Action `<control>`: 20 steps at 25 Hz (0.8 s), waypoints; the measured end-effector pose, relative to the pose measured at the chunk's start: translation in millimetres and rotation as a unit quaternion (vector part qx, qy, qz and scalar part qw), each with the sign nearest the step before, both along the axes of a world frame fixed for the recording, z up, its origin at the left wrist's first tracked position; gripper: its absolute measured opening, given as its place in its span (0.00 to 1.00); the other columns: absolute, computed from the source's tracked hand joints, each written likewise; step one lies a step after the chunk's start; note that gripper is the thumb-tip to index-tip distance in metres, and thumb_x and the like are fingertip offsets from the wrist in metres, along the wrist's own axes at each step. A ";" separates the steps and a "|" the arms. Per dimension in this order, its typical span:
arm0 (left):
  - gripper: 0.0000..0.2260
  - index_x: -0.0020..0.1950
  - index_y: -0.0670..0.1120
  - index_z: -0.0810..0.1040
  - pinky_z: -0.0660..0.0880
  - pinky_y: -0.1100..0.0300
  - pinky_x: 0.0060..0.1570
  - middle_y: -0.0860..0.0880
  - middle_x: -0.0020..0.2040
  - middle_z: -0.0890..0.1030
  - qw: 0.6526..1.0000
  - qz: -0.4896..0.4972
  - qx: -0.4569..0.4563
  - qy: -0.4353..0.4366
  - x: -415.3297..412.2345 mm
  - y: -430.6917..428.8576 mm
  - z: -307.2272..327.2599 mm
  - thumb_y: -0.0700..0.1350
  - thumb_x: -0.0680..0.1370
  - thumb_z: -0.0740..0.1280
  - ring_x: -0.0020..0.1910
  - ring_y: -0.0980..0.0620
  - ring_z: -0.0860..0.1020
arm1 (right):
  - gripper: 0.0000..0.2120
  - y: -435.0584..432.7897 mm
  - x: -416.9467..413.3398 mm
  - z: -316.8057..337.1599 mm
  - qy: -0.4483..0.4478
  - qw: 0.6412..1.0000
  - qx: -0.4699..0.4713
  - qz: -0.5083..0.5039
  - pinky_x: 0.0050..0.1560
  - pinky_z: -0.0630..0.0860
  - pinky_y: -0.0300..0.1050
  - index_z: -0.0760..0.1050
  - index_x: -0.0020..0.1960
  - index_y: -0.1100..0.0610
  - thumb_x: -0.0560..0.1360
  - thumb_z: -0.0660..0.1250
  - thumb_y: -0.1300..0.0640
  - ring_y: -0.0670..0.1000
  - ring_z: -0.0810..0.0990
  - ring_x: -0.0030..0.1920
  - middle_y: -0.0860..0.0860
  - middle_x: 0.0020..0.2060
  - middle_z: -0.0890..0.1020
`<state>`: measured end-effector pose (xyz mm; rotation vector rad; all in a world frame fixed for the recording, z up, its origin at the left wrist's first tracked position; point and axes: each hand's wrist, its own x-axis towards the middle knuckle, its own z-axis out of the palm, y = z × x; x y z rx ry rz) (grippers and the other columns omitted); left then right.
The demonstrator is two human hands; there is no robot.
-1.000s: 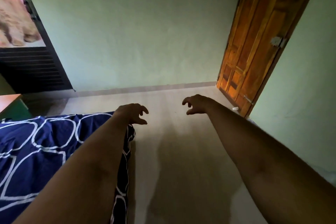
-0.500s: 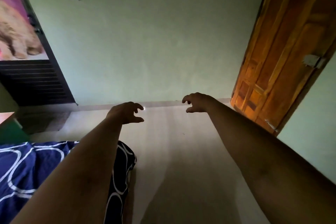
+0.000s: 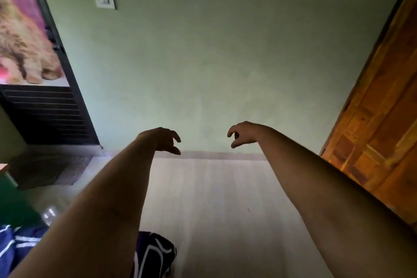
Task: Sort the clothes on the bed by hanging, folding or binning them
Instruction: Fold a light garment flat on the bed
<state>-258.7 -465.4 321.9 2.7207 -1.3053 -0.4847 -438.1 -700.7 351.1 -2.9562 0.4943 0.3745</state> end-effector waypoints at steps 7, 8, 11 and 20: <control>0.24 0.66 0.57 0.72 0.71 0.55 0.62 0.55 0.60 0.78 0.999 0.052 0.001 0.010 118.4 -22.0 -12.3 0.60 0.72 0.71 0.59 0.53 0.75 | 0.23 -34.1 156.8 -13.5 -0.003 0.998 0.025 0.065 0.51 0.70 0.43 0.71 0.66 0.51 0.74 0.69 0.50 0.50 0.73 0.53 0.50 0.58 0.78; 0.24 0.66 0.57 0.72 0.71 0.54 0.62 0.56 0.59 0.78 0.998 0.069 -0.005 0.009 137.1 -21.4 -16.5 0.61 0.72 0.71 0.58 0.53 0.75 | 0.22 -39.2 181.5 -16.3 -0.007 0.997 0.025 0.075 0.52 0.71 0.44 0.71 0.66 0.50 0.73 0.70 0.50 0.50 0.73 0.53 0.50 0.58 0.78; 0.24 0.65 0.58 0.73 0.72 0.54 0.61 0.58 0.58 0.78 0.992 0.121 -0.017 -0.004 194.4 -20.6 -29.7 0.63 0.71 0.70 0.57 0.54 0.76 | 0.22 -54.1 254.3 -25.4 -0.008 0.994 0.016 0.107 0.55 0.73 0.47 0.71 0.66 0.48 0.73 0.69 0.49 0.50 0.74 0.54 0.49 0.58 0.77; 0.25 0.64 0.61 0.73 0.75 0.54 0.58 0.59 0.55 0.80 0.970 0.235 -0.038 -0.045 365.9 -37.6 -2.3 0.66 0.69 0.70 0.53 0.57 0.78 | 0.23 -94.6 494.3 1.0 -0.024 0.977 0.006 0.213 0.54 0.73 0.45 0.70 0.67 0.47 0.73 0.69 0.49 0.51 0.75 0.53 0.49 0.58 0.77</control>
